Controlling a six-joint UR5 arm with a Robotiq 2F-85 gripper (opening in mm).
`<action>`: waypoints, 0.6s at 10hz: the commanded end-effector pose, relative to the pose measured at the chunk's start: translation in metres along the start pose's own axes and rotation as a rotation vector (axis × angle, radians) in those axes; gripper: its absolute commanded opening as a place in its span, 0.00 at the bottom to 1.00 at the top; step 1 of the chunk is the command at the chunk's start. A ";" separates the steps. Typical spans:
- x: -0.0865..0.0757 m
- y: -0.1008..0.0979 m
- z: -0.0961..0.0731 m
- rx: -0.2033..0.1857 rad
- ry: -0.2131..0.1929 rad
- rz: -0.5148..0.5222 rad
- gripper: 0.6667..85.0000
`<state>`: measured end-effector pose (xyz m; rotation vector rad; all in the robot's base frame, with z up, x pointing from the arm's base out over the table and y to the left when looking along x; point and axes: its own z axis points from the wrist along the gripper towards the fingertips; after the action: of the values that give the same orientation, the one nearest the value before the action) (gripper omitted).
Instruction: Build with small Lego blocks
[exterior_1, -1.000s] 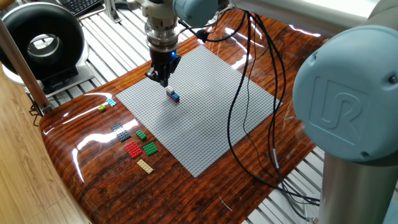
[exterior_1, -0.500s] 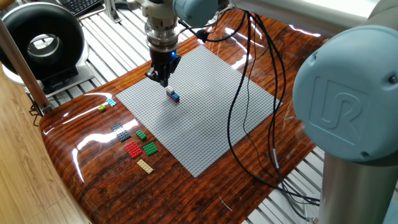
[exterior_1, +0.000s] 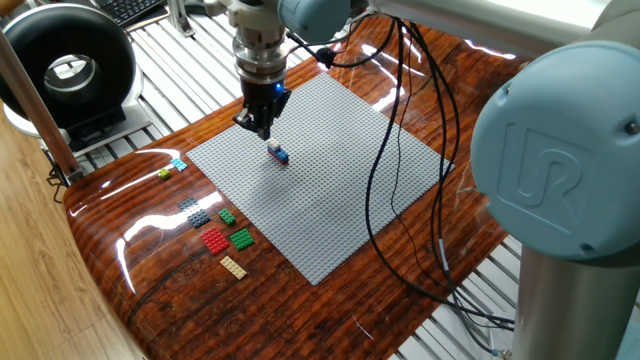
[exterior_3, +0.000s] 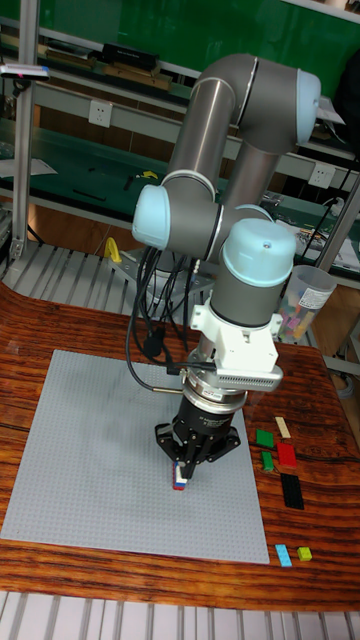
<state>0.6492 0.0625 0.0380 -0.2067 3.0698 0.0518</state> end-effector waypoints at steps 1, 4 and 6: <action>-0.002 0.000 0.002 -0.010 -0.002 0.005 0.01; -0.003 0.004 0.006 -0.016 -0.003 0.005 0.01; -0.004 0.005 0.010 -0.014 -0.007 0.005 0.01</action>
<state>0.6511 0.0651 0.0311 -0.2105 3.0677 0.0575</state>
